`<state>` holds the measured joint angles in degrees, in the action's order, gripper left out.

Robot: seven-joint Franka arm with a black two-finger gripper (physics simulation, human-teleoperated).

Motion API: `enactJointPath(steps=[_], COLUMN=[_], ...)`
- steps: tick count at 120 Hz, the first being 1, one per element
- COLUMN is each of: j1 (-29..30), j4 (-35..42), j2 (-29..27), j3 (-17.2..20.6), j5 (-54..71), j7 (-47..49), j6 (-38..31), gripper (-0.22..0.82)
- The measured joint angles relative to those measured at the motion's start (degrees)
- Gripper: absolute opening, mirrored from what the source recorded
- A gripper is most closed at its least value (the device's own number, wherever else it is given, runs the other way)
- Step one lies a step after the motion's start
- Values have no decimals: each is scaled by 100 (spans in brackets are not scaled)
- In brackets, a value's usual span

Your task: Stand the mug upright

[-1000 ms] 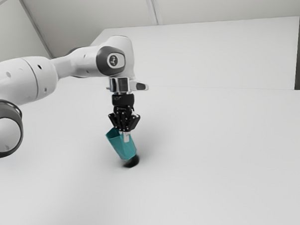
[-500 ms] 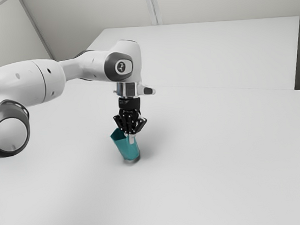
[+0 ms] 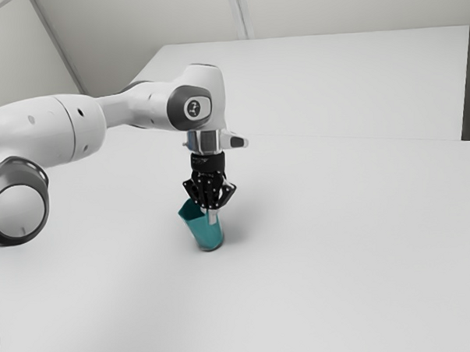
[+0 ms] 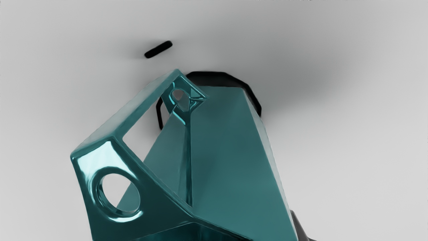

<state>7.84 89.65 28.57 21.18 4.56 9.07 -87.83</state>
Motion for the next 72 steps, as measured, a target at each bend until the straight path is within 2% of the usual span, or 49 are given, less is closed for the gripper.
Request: enactJointPath(steps=[28,52,62,72], j1=[3,18,34,95], j4=[-9,-172,-249,-284], j2=[-98,-593,-827,-1185], j3=[9,46,53,52], j5=[-17,-3,-22,-38], j7=[109,174,190,203], j6=[-22,-27,-26,-31], gripper=[-1,7,24,36])
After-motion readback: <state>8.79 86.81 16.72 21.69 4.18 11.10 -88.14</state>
